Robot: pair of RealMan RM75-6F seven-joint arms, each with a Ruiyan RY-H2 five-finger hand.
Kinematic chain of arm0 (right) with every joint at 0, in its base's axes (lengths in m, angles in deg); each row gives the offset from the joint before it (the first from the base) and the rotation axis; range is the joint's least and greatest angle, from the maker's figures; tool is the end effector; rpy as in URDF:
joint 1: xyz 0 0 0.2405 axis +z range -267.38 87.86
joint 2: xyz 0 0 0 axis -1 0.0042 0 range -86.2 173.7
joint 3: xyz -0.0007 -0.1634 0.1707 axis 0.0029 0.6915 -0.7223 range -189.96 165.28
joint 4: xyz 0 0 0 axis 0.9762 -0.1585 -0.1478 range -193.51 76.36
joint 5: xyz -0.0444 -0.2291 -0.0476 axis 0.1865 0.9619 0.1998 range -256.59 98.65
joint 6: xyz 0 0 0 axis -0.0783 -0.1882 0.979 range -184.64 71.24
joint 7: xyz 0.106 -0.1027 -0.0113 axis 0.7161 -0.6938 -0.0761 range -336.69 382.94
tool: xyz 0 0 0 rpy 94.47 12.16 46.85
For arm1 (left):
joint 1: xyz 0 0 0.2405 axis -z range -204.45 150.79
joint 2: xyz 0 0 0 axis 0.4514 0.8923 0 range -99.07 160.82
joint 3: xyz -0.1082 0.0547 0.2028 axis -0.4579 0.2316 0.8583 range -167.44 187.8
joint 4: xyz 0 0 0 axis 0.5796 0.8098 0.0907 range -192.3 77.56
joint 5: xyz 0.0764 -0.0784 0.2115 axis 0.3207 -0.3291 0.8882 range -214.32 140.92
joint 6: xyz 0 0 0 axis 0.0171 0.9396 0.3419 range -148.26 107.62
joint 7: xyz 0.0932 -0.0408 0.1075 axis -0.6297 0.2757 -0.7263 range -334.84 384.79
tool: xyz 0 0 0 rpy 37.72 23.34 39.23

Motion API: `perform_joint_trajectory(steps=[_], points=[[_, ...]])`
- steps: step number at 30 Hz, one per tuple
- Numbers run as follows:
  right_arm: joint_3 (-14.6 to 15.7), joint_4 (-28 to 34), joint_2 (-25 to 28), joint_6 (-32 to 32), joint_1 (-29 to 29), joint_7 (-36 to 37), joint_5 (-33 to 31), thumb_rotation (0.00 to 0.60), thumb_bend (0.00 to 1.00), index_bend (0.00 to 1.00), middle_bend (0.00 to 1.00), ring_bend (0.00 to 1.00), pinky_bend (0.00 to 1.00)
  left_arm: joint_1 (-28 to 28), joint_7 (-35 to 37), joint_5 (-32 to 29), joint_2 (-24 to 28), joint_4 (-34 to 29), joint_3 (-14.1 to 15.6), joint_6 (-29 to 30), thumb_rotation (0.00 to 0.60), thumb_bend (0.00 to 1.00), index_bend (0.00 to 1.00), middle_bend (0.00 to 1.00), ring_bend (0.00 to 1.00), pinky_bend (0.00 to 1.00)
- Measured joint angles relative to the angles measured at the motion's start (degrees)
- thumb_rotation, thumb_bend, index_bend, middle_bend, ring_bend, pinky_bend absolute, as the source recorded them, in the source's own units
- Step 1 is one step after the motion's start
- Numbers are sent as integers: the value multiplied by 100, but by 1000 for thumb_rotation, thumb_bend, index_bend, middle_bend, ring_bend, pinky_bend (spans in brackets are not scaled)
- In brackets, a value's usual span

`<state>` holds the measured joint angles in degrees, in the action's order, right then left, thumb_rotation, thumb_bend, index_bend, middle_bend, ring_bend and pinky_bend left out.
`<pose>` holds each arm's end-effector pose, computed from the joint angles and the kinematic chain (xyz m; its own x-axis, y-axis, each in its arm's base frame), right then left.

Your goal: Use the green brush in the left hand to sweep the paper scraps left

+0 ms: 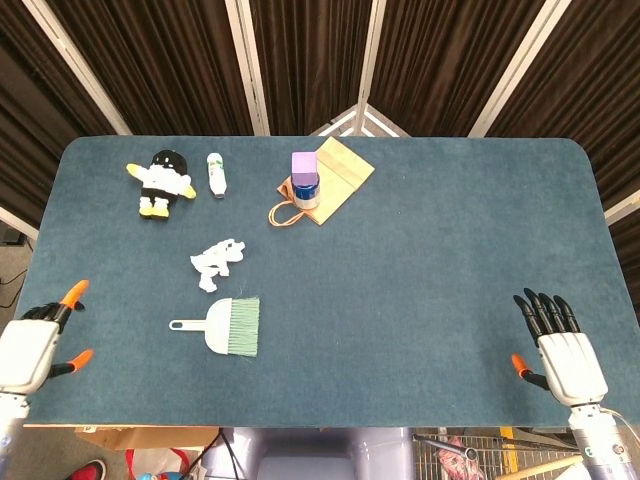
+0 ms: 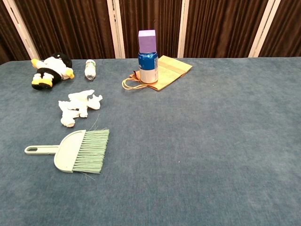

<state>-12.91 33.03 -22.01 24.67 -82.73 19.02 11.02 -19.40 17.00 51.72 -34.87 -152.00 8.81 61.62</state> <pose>-0.2945 -0.1863 0.0985 0.4600 -0.0843 0.8839 -0.8854 -0.1195 0.4493 -0.2824 0.1907 0.0983 0.4692 0.0588 0.8811 0.8806 -0.1055 -0.4619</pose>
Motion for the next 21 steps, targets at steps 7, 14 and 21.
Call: perform_joint_trajectory(steps=[7,14,21], points=[[11,21,18,19,-14,64,7,600,321,0,0,0,11,465,-793,-735,-362,-336,-276,-800,600,275,479,1000,1000,1000],[7,43,42,22,-15,151,5,600,321,0,0,0,10,969,-2086,-2180,-1091,-519,-550,-1440,600,340,458,1000,1000,1000],[1,56,51,4,-4,193,-6,600,321,0,0,0,11,1419,-3063,-3260,-1781,-414,-678,-1682,600,382,418,1000,1000,1000]])
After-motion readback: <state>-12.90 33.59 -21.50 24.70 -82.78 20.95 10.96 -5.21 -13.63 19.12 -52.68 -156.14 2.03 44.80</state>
